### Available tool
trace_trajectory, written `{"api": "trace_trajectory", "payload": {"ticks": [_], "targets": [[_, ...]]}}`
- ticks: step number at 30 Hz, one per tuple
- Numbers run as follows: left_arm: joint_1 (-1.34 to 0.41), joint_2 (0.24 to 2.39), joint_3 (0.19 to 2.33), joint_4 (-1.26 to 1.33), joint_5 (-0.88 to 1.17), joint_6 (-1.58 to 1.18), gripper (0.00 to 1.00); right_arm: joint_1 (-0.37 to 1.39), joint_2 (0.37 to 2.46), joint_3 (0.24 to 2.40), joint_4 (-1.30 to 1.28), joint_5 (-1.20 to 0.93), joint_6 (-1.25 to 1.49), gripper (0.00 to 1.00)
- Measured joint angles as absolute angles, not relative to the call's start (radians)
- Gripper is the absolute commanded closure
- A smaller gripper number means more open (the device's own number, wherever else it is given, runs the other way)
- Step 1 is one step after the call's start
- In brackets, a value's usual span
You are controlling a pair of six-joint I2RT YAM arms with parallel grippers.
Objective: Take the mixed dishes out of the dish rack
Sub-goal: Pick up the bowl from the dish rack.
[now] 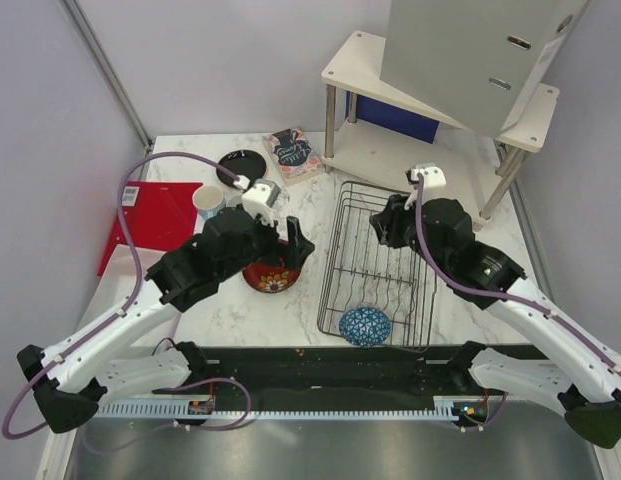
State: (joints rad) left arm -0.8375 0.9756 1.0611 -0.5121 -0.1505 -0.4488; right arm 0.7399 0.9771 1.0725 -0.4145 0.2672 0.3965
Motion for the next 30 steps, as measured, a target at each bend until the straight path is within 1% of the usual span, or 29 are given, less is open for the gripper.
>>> {"api": "trace_trajectory", "payload": {"ticks": [3,6,8,13,20,30], "targets": [[-0.995,0.984,1.034,-0.44,-0.211,-0.316,0.03,0.74,0.897,1.007,-0.45,0.319,0.397,0.57],[-1.164,1.012,0.969,-0.366,-0.29,-0.191,0.09,0.74,0.844,0.969,-0.472,0.355,0.397,0.57],[-1.219,1.055,0.929,-0.336,-0.318,-0.135,0.09,0.74,0.819,0.949,-0.482,0.373,0.397,0.57],[-1.242,1.148,0.862,-0.281,-0.341,-0.034,0.07,0.74,0.774,0.916,-0.501,0.402,0.397,0.57],[-1.275,1.219,0.806,-0.144,-0.332,0.069,0.08,0.741,0.733,0.871,-0.514,0.429,0.398,0.58],[-1.275,1.357,0.812,-0.018,-0.279,0.136,0.09,0.741,0.739,0.841,-0.525,0.444,0.404,0.58]]}}
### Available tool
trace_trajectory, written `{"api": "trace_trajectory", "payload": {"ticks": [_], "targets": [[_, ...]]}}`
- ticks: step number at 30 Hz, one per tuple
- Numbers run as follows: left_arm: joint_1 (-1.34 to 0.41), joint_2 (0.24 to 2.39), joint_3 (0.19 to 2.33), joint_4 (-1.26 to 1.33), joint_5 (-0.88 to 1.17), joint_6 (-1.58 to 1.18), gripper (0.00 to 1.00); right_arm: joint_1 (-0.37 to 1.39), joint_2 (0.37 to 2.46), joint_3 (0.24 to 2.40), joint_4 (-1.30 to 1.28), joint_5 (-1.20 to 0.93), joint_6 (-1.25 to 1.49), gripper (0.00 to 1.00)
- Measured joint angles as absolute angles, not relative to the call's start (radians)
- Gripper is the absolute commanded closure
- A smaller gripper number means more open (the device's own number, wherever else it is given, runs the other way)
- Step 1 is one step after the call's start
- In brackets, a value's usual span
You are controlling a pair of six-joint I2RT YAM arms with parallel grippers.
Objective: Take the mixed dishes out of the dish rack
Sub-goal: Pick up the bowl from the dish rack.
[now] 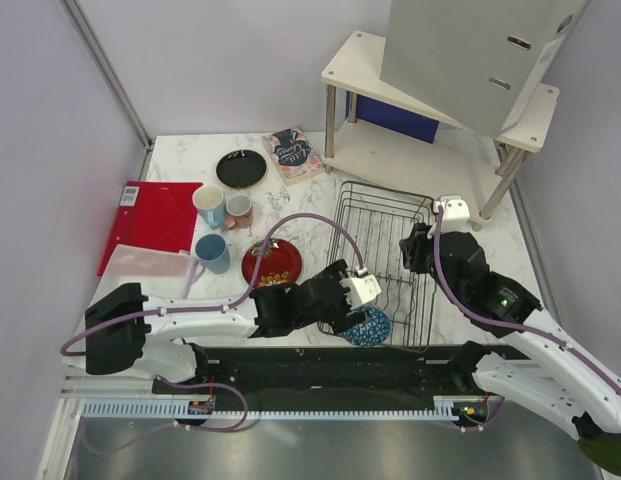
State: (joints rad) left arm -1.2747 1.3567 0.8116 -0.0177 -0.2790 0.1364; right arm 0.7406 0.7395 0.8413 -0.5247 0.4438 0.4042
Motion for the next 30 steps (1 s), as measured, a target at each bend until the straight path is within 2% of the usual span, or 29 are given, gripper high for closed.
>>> {"api": "trace_trajectory", "payload": {"ticks": [3,6,13,21,25,27,30], "targets": [[-1.275,1.383,0.813,0.001,-0.254,0.139,0.1,0.741,0.739,0.838,-0.524,0.447,0.405,0.58],[-1.275,1.394,0.813,0.012,-0.233,0.14,0.18,0.741,0.736,0.826,-0.524,0.448,0.408,0.58],[-1.275,1.426,0.813,0.028,-0.196,0.143,0.51,0.741,0.746,0.809,-0.524,0.449,0.416,0.58],[-1.276,1.452,0.813,0.032,-0.174,0.144,0.72,0.741,0.752,0.797,-0.524,0.459,0.416,0.59],[-1.283,1.46,0.813,0.043,-0.2,0.146,0.94,0.741,0.751,0.785,-0.523,0.467,0.418,0.59],[-1.287,1.468,0.813,0.05,-0.242,0.15,0.98,0.741,0.75,0.778,-0.522,0.47,0.419,0.59],[-1.287,1.475,0.812,0.068,-0.298,0.162,0.98,0.741,0.748,0.773,-0.523,0.473,0.42,0.59]]}}
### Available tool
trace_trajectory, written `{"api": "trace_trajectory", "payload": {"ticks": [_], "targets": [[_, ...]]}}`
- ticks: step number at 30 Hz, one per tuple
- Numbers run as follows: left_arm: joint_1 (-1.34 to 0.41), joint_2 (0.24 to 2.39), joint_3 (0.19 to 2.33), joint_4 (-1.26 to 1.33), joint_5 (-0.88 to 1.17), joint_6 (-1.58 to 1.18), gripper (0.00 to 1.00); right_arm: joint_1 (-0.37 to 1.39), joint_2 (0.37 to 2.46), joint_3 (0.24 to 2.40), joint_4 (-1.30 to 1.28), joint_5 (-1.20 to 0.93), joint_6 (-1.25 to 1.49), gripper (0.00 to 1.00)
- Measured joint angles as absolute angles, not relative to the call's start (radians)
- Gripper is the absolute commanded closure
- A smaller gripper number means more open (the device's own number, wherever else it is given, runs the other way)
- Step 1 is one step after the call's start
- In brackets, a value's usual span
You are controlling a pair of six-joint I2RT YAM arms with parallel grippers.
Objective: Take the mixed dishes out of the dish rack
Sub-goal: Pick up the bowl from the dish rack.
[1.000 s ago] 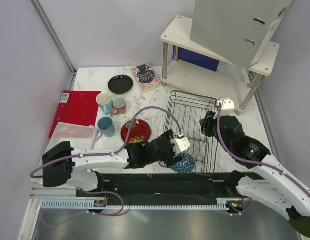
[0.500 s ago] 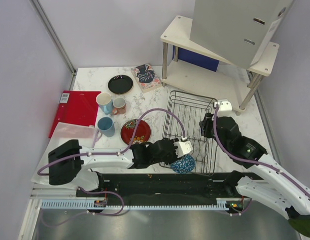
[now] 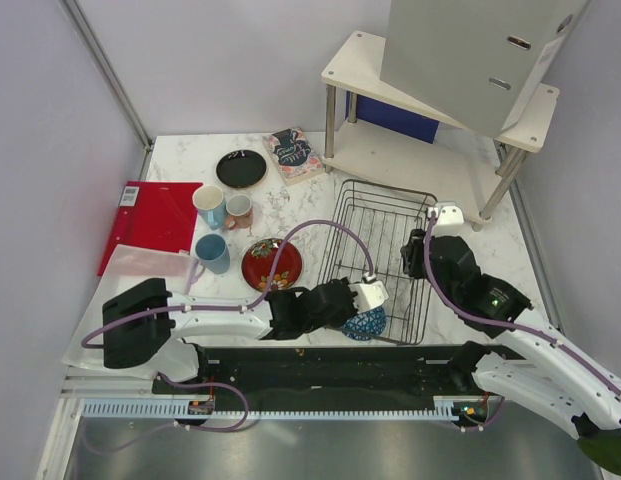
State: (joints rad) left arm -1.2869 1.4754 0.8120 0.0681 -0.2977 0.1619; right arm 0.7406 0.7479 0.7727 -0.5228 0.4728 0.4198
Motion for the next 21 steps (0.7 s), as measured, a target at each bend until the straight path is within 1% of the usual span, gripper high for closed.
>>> {"api": "trace_trajectory", "payload": {"ticks": [11,15,21], "targets": [[-1.317,1.457,0.741,0.183,-0.4,0.202,0.98,0.741,0.732,0.759,-0.517,0.496,0.427,0.59],[-1.335,1.435,0.7,0.241,-0.45,0.232,0.98,0.741,0.751,0.757,-0.526,0.533,0.465,0.6],[-1.373,1.418,0.631,0.373,-0.574,0.316,0.98,0.741,0.786,0.74,-0.554,0.571,0.525,0.6]]}}
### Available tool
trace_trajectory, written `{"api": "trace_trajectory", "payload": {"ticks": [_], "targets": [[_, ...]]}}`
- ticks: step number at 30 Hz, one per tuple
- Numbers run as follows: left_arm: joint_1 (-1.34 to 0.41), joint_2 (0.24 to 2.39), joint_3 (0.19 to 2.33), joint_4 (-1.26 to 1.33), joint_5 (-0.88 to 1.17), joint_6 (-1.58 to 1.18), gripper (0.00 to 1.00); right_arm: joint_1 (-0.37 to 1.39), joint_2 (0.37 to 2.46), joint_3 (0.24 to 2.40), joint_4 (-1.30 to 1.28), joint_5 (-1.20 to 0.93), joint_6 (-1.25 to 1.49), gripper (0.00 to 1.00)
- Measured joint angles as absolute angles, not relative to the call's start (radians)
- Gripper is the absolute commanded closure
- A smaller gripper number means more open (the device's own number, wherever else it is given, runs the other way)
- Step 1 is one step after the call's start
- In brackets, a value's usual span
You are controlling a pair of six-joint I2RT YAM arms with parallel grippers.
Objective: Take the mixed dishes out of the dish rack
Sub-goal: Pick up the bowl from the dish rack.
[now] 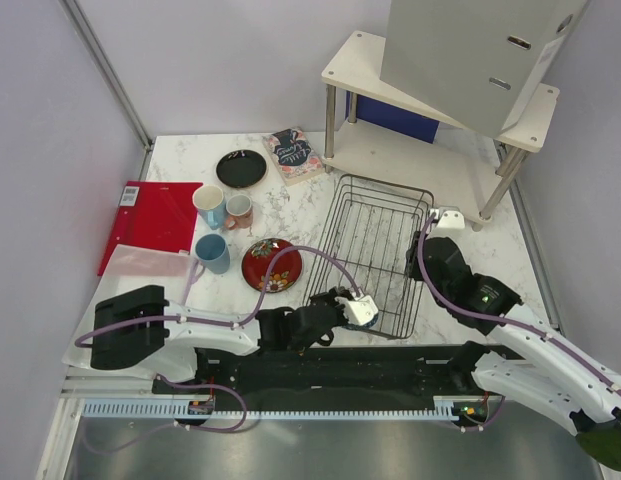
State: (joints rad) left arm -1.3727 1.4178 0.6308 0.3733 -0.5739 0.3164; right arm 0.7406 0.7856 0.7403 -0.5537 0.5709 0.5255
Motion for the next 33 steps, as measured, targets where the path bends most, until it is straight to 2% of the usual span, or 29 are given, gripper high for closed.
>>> {"api": "trace_trajectory", "payload": {"ticks": [13,22,25,27,29,33], "targets": [[-1.443,1.379,0.566,0.762,-0.772,0.54,0.98,0.741,0.786,0.735,-0.558,0.582,0.554,0.6],[-1.494,1.238,0.585,0.783,-0.815,0.592,0.98,0.741,0.778,0.741,-0.562,0.582,0.554,0.61],[-1.478,1.178,0.696,0.621,-0.855,0.5,0.98,0.741,0.764,0.772,-0.57,0.592,0.554,0.67],[-1.417,1.177,0.855,0.404,-0.862,0.363,0.98,0.741,0.742,0.802,-0.571,0.613,0.557,0.8],[-1.329,1.187,1.022,0.158,-0.809,0.189,0.98,0.741,0.714,0.833,-0.569,0.641,0.577,0.85],[-1.063,1.238,1.336,-0.255,-0.57,-0.174,0.98,0.741,0.678,0.878,-0.563,0.641,0.606,0.72]]}}
